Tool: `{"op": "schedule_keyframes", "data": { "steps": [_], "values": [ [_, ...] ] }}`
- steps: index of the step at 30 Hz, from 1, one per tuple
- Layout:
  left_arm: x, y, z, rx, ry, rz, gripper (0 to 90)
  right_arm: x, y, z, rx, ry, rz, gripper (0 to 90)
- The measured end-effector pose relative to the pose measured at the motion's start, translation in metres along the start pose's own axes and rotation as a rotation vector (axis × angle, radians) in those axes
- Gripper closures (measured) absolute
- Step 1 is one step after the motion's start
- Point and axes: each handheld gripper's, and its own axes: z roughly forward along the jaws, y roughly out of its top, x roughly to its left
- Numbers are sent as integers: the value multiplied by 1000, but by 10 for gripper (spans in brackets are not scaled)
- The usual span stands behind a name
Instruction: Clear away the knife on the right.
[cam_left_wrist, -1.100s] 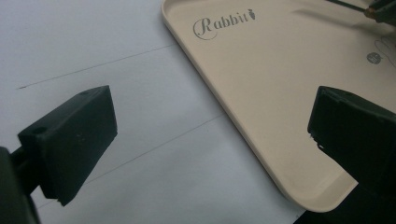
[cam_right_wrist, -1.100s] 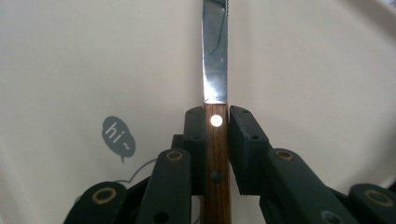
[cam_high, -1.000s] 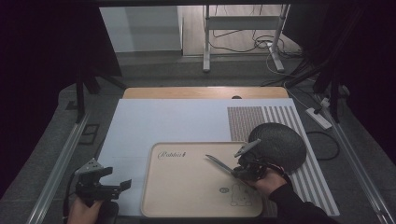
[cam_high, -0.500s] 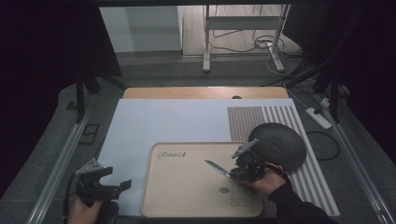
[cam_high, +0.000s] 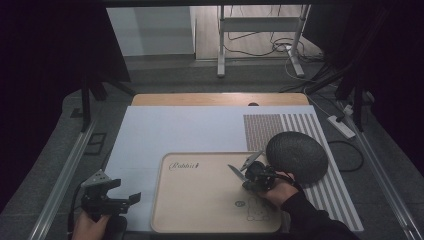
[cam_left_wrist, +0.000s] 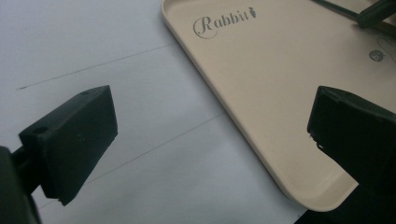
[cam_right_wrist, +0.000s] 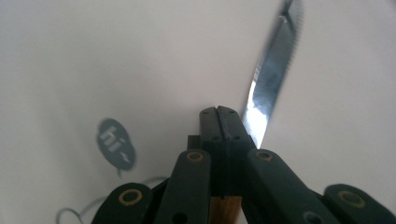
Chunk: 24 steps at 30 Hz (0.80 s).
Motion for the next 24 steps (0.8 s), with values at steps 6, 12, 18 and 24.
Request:
{"op": "schedule_keyframes", "data": {
  "steps": [6, 12, 18, 24],
  "values": [
    [0, 0, 0, 0, 0, 0, 18, -14, -15, -8, 1, -5, 46, 894],
    [0, 0, 0, 0, 1, 1, 18, -27, -27, -15, -5, -1, 107, 894],
    [0, 0, 0, 0, 2, 0, 18, -38, -37, -21, -4, -8, 152, 894],
    [0, 0, 0, 1, 2, -1, 19, -37, -36, -20, -2, -13, 145, 893]
  ]
}}
